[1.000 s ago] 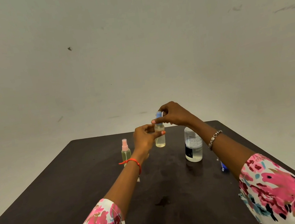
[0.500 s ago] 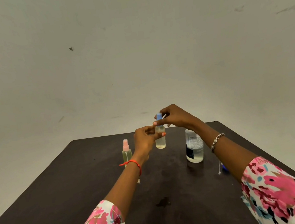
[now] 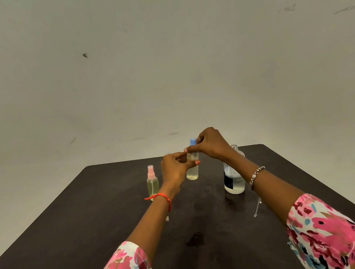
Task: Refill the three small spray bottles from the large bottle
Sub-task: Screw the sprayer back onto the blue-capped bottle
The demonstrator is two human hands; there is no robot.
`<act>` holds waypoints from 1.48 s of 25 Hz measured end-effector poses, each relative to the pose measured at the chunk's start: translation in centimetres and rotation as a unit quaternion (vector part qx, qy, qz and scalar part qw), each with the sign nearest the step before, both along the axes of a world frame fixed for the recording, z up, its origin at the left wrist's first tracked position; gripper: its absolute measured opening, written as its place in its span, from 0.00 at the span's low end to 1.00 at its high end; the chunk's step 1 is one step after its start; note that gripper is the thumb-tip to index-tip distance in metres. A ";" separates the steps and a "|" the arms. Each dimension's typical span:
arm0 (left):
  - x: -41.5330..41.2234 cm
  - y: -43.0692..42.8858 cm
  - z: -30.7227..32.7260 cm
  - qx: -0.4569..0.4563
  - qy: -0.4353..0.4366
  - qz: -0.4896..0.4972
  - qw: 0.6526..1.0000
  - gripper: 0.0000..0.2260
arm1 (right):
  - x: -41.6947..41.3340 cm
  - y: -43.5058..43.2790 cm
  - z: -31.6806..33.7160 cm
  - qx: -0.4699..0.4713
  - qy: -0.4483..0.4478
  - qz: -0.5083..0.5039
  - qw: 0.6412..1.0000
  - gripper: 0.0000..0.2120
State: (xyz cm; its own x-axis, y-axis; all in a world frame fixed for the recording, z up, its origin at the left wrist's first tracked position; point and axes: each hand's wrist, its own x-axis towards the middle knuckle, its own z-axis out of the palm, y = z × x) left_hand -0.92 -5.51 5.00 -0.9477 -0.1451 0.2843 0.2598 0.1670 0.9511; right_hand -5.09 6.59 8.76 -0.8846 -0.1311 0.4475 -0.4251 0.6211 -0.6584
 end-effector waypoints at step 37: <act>-3.3 -0.7 -10.8 -0.573 -0.220 -0.224 0.757 0.42 | -5.3 0.0 -9.6 0.003 0.026 -0.144 0.989 0.22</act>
